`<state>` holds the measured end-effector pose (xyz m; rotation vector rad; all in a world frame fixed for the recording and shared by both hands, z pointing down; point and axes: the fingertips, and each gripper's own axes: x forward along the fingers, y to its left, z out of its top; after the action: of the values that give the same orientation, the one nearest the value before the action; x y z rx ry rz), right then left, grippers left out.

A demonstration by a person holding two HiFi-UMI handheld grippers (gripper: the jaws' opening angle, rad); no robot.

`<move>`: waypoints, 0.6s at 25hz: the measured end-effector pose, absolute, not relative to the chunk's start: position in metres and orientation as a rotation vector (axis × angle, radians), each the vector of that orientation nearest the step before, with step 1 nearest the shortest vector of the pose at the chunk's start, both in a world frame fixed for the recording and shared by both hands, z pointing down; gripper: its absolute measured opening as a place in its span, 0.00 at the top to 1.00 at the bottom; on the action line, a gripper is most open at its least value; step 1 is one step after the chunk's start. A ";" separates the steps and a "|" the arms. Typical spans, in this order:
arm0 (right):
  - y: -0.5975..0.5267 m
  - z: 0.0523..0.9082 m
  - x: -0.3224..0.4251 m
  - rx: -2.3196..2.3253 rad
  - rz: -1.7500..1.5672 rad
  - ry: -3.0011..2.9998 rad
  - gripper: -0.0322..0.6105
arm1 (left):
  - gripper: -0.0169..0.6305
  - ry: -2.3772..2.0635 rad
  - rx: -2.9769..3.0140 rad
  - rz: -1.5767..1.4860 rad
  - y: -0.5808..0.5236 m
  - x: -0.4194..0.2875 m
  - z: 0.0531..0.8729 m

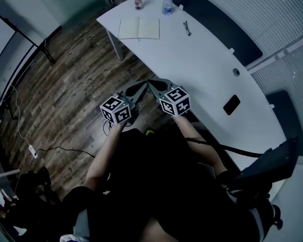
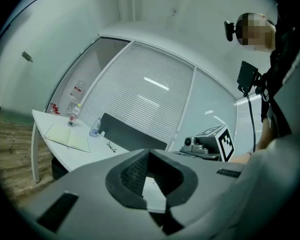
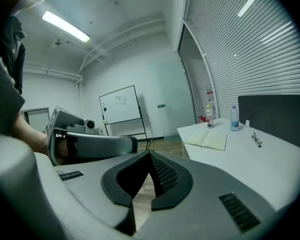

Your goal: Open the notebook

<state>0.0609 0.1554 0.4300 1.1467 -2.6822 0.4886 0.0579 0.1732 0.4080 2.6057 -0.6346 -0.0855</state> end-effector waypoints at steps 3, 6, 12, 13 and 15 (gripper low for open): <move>0.152 0.427 0.060 1.148 0.474 -2.676 0.92 | 0.97 -0.633 2.598 -0.093 0.170 0.057 0.405; 0.150 0.425 0.055 1.148 0.482 -2.675 0.92 | 0.97 -0.631 2.598 -0.086 0.167 0.052 0.403; 0.146 0.425 0.042 1.109 0.462 -2.656 0.92 | 0.97 -0.625 2.560 -0.106 0.163 0.039 0.403; 0.145 0.423 0.042 1.113 0.461 -2.657 0.92 | 0.97 -0.624 2.556 -0.117 0.162 0.039 0.401; 0.143 0.421 0.040 1.116 0.460 -2.660 0.92 | 0.97 -0.627 2.553 -0.133 0.160 0.036 0.400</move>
<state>0.0397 0.1428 0.4215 1.1162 -2.6603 0.4600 0.0360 0.1600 0.3996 2.5529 -0.6266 -0.1333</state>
